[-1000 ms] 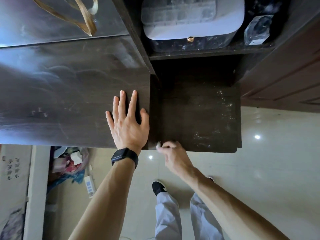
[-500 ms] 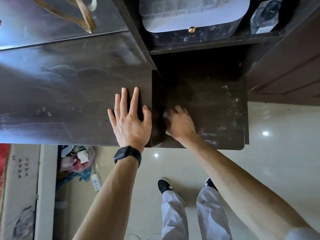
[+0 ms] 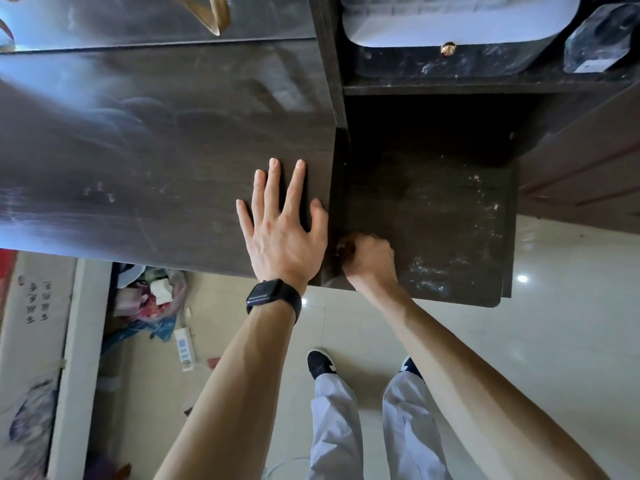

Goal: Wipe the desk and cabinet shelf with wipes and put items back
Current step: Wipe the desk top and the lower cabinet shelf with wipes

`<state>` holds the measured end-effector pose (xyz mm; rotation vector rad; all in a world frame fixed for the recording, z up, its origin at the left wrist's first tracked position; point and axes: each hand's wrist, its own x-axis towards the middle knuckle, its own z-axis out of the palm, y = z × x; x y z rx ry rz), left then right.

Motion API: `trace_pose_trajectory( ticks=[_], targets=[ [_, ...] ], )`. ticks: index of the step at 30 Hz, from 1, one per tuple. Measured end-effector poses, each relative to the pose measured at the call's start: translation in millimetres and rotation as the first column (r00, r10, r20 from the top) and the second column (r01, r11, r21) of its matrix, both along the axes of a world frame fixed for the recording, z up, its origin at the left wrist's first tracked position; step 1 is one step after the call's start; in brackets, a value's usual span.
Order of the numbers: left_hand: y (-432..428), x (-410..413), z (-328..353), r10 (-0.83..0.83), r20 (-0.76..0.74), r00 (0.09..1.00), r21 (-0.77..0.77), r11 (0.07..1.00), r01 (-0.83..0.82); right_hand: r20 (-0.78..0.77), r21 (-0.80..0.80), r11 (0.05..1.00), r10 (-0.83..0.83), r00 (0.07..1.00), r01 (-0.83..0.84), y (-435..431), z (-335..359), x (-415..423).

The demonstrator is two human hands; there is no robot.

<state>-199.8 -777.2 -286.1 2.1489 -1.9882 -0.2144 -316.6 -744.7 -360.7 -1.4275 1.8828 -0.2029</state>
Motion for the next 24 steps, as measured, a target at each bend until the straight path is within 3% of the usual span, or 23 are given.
trace_pose_trajectory(
  ticks=[4,9,14,20,24],
  targets=[
    [0.0,0.4,0.4,0.001,0.001,1.000,0.014,1.000,-0.001,0.016,0.078,0.996,-0.045,0.999,0.043,11.2,-0.6,3.2],
    [0.2,0.1,1.6,-0.004,-0.006,1.000,0.017,1.000,0.004,-0.082,0.075,0.997,0.032,0.996,-0.025,5.1,-2.5,4.5],
    [-0.4,0.6,1.8,-0.004,0.003,1.000,0.023,1.000,0.004,-0.067,0.063,0.996,-0.060,0.996,0.065,-21.1,-2.0,-0.7],
    [0.1,0.3,3.2,-0.011,-0.009,1.000,0.018,1.000,0.011,-0.074,0.159,0.979,0.144,0.987,-0.131,15.2,-4.4,7.2],
    [0.8,1.2,3.0,-0.016,-0.002,1.000,0.014,1.000,0.016,-0.050,0.092,0.995,-0.026,0.998,0.030,0.9,-5.0,8.9]
  ],
)
